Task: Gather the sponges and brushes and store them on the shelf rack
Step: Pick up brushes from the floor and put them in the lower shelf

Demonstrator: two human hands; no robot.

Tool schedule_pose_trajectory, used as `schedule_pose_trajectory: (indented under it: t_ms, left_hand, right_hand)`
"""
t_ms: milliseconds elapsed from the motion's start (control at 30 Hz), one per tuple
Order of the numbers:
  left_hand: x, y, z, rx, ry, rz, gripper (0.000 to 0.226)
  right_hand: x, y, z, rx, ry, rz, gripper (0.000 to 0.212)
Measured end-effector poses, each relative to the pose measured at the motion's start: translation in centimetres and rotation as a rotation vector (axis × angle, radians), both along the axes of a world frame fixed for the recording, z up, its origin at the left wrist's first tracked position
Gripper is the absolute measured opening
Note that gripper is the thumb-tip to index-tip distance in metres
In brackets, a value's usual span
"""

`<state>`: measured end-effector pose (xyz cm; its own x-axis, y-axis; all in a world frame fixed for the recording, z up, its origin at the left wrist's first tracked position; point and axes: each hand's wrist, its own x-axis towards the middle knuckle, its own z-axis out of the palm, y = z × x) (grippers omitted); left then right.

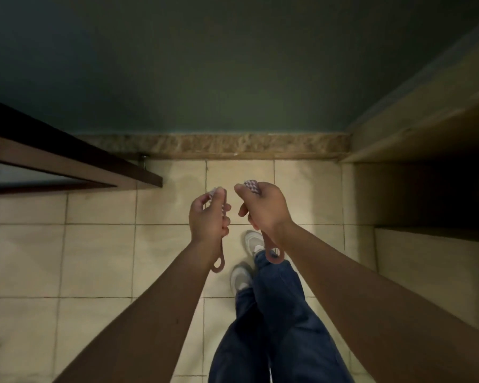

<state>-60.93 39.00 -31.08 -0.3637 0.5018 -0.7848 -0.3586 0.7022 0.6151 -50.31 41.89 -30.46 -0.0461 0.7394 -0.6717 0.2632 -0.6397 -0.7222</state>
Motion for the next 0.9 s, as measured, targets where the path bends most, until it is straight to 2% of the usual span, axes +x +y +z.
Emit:
schedule_pose_trajectory:
  t_ms: [200, 400, 500, 667, 900]
  left_hand:
    - [2.5, -2.5, 11.5, 0.065, 0.004, -0.154, 0.032]
    - [6.0, -3.2, 20.0, 0.148, 0.006, -0.339, 0.035]
    - [8.2, -3.0, 23.2, 0.183, -0.001, -0.451, 0.032]
    - [13.7, -2.6, 27.7, 0.257, -0.037, -0.595, 0.013]
    - [23.9, -3.0, 31.9, 0.325, -0.165, -0.792, 0.011]
  right_hand:
    - [2.8, -3.8, 11.7, -0.001, 0.065, -0.155, 0.028]
    - [6.5, -6.1, 20.2, 0.058, 0.161, -0.34, 0.024]
    - [9.2, -6.6, 23.6, 0.078, 0.178, -0.396, 0.021]
    - [15.1, -7.9, 28.6, 0.153, 0.211, -0.536, 0.02]
    - [25.0, -11.5, 33.0, 0.217, 0.264, -0.753, 0.023]
